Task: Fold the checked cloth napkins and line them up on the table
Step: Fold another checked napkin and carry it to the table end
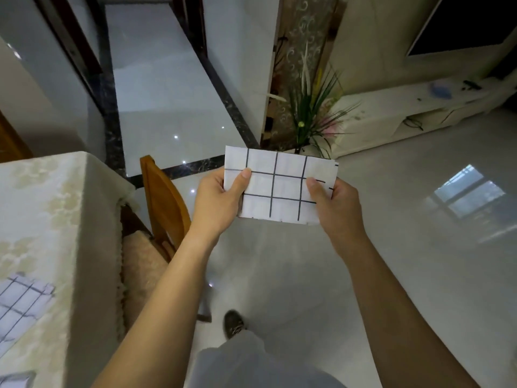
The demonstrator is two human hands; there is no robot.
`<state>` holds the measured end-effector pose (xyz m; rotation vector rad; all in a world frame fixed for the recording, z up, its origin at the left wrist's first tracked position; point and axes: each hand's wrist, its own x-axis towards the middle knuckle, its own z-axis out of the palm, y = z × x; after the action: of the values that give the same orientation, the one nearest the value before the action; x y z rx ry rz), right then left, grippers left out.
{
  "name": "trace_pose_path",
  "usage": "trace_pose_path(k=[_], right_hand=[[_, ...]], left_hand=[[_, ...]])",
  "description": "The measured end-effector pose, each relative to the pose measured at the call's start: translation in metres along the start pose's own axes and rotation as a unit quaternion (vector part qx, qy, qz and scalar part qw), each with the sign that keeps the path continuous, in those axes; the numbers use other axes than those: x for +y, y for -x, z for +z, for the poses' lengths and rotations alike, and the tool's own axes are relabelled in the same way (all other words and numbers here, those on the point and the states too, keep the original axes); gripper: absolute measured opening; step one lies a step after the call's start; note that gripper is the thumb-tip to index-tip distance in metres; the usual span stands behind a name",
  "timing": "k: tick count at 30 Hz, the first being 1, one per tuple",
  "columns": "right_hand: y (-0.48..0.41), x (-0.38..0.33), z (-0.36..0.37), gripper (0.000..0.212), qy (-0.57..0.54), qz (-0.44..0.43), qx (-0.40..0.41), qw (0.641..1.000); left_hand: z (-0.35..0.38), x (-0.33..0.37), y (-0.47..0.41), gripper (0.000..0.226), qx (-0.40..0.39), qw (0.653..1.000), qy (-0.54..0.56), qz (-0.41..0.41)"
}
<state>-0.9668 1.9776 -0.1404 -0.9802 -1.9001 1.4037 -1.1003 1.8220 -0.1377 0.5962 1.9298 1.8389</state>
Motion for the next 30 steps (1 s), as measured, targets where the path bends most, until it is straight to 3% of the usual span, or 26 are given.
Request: trace_pose_path(k=[6,8,18,24,30], right_hand=[[-0.112,-0.031,0.050,0.012,-0.008,-0.029,-0.028,0.999],[-0.136,-0.035,0.075,0.004,-0.017,-0.031,-0.062,0.997],[-0.276,-0.036,0.217,0.009,-0.079,-0.044,-0.252,0.963],[-0.347,-0.062,0.286,0.006,-0.084,-0.044,-0.383,0.919],[-0.355,-0.112,0.375,0.015,-0.076,-0.088,-0.555,0.823]], left_hand=[[-0.017,0.015,-0.103,0.026,0.028,1.000,-0.011,0.007],[-0.030,0.016,-0.128,0.026,0.064,0.998,-0.015,0.001],[-0.085,-0.012,-0.233,0.027,0.251,0.963,-0.088,-0.048],[-0.105,0.006,-0.275,0.015,0.363,0.925,-0.090,-0.067],[-0.141,0.014,-0.267,0.023,0.536,0.835,-0.081,-0.088]])
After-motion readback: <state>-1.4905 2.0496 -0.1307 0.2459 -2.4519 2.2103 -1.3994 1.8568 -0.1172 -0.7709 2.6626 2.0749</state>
